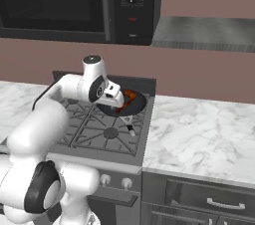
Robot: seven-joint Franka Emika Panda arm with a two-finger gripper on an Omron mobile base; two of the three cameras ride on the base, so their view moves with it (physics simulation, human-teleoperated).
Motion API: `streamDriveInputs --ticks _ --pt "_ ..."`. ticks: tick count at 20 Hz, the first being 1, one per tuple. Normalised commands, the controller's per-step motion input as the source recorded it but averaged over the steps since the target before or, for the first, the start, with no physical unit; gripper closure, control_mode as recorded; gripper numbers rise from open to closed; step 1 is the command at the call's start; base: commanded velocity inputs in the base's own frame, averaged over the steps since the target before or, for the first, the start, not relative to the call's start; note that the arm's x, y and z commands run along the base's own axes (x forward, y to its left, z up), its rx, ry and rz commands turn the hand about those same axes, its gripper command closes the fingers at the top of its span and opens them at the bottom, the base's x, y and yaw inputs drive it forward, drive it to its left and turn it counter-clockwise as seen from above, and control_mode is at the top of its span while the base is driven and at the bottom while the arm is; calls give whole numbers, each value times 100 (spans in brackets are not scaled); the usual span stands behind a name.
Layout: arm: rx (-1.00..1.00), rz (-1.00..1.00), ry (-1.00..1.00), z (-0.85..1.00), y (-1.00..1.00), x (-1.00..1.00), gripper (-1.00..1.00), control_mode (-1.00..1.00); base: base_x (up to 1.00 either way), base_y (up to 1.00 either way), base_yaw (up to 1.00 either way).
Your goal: Take the chicken drumsticks from the pan and place one on each plate on the dining counter.
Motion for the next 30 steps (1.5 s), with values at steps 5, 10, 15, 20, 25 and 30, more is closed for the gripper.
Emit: streamDriveInputs --ticks 5,10,15,20,25,30 --pt "1 0 0 -16 0 40 -100 -100 0 0 0" --pt "0 0 4 -17 0 41 -100 -100 0 0 0" --pt "0 0 15 -28 -1 49 -100 -100 0 0 0" --pt "0 0 18 -23 0 54 -100 -100 0 0 0" --pt "1 0 11 -21 -3 50 -100 -100 0 0 0" --pt "3 0 8 -22 -9 45 -100 -100 0 0 0"
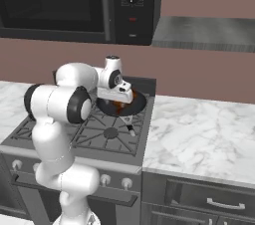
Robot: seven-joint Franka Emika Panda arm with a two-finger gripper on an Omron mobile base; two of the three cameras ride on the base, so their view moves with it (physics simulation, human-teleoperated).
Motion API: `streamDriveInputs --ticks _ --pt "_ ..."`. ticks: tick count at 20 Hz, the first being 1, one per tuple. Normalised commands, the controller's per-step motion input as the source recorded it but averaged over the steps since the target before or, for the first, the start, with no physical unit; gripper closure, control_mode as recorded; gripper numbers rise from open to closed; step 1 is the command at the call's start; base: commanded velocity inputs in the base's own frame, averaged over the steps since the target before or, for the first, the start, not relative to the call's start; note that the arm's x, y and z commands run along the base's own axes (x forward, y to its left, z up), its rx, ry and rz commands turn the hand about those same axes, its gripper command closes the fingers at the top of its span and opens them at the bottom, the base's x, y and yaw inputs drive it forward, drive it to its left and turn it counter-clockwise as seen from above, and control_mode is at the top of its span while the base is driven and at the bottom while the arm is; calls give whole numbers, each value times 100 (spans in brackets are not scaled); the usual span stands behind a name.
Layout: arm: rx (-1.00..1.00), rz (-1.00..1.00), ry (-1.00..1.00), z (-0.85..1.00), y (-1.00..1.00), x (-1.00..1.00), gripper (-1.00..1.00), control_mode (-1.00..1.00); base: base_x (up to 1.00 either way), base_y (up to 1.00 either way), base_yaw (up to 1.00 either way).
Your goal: Take the chicken drumsticks from the pan and place one on each plate on the dining counter.
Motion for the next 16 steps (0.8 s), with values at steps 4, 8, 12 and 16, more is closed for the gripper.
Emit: streamDriveInputs --ticks 4,8,12,16 --pt "7 0 4 -27 -9 36 -100 -100 0 0 0" --pt "9 0 0 -30 -8 32 -100 -100 0 0 0" --pt "9 0 0 -30 -3 19 -100 -100 0 0 0" --pt "3 0 0 -25 0 27 -100 -100 0 0 0"
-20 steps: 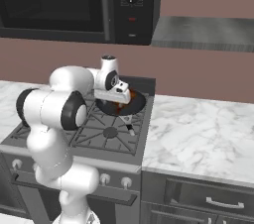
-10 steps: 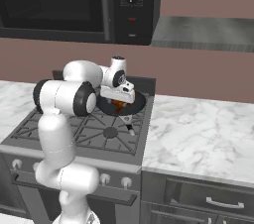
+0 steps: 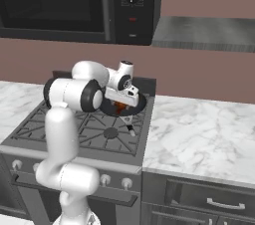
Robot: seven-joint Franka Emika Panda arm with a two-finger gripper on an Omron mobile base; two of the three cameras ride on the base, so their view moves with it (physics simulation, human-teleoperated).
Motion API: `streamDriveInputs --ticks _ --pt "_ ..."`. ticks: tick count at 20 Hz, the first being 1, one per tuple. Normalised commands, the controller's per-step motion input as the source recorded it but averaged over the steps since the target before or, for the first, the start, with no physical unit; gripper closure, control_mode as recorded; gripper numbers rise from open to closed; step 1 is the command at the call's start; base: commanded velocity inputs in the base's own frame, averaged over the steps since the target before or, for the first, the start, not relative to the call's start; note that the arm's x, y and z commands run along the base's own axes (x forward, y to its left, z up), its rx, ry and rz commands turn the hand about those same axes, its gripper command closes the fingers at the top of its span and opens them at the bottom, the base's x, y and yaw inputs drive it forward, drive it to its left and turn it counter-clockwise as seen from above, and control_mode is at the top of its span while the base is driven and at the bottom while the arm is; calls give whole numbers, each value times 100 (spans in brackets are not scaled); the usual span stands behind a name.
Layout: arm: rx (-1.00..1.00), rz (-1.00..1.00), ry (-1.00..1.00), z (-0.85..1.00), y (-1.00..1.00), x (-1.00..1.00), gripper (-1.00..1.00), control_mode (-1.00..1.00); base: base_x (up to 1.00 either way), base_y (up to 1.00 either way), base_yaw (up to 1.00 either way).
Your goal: Take the chicken drumsticks from the pan and place one on each plate on the dining counter.
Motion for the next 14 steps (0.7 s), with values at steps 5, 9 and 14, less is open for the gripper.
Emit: streamDriveInputs --ticks 5,9,14 --pt "0 0 0 -19 0 16 -100 -100 0 0 0" --pt "0 0 0 -10 3 0 -100 -100 0 0 0" --pt "0 1 0 -9 2 0 -100 -100 0 0 0"
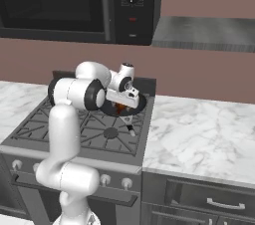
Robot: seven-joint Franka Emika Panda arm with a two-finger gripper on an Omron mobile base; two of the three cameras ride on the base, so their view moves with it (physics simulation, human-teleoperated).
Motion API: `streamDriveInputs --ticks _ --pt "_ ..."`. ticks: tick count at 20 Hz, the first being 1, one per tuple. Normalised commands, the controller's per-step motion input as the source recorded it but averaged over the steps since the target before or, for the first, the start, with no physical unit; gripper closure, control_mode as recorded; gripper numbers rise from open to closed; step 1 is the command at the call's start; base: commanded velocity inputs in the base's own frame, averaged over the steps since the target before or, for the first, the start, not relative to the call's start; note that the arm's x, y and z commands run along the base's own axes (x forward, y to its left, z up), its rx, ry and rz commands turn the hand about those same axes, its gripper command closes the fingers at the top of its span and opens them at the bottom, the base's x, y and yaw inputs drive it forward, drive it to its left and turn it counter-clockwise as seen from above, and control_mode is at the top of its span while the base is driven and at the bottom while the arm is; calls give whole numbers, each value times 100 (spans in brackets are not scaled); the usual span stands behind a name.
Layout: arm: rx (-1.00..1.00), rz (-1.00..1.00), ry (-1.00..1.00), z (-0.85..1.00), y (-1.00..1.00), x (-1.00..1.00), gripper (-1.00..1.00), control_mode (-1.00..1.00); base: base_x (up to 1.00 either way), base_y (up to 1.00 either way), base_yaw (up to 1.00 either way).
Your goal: Take the chicken drumsticks from the pan and place one on each plate on the dining counter.
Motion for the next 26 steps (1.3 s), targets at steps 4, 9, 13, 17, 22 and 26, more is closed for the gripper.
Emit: streamDriveInputs --ticks 4,9,13,17,22,26 --pt "0 1 0 -15 4 0 -100 -100 0 0 0" --pt "0 0 1 -17 6 3 -100 -100 0 0 0" --pt "0 0 0 -10 10 10 100 -100 0 0 0" --pt "0 2 1 -4 4 12 100 -100 0 0 0" --pt "-1 5 1 -10 3 1 100 -100 0 0 0" --pt "0 5 0 3 2 -5 100 -100 0 0 0"
